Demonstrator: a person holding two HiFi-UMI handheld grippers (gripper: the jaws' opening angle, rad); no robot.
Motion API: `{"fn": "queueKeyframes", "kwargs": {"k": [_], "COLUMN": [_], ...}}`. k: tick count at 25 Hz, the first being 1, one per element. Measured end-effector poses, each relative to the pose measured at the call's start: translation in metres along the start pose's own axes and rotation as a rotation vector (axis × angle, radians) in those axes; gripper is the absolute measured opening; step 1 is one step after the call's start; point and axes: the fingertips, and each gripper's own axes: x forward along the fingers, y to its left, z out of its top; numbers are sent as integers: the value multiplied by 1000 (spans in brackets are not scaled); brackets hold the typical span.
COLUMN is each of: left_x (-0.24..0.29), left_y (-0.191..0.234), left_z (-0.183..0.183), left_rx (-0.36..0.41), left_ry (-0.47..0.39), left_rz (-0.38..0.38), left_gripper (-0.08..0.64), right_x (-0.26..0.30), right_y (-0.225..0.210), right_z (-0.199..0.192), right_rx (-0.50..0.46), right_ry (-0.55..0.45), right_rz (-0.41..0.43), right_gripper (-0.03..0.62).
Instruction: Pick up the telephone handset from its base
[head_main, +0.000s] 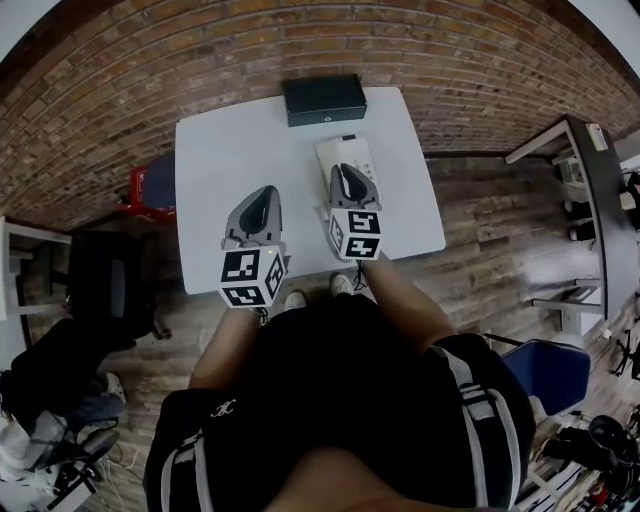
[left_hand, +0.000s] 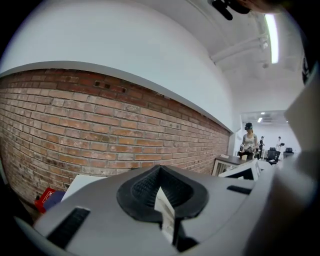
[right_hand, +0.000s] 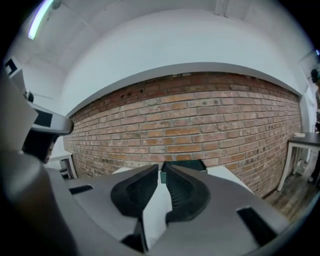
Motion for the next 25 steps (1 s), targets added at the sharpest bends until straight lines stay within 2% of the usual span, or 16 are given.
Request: {"fn": "queueKeyframes", "kwargs": {"k": [5,12,19,25], "left_x": [1,0,-3,-6], "left_y": [8,21,32,40], "left_z": [-3,-8,-8,-14], "left_rx": [-3,-23,-41,-52], "left_ry": [13,25,26,39], "left_rz": [54,119,171,196], "left_gripper": [2,2,2,2], "right_x": [28,65,90,102], "right_y": [-9,-16,-29,-30], "right_z": [-28,-70,-121,-133], "right_rx": [-25,-63,-65,-66], "right_ry": [105,233,400,442], "right_rz": [4,7,-22,-42], "right_gripper": [106,193,204,207]}}
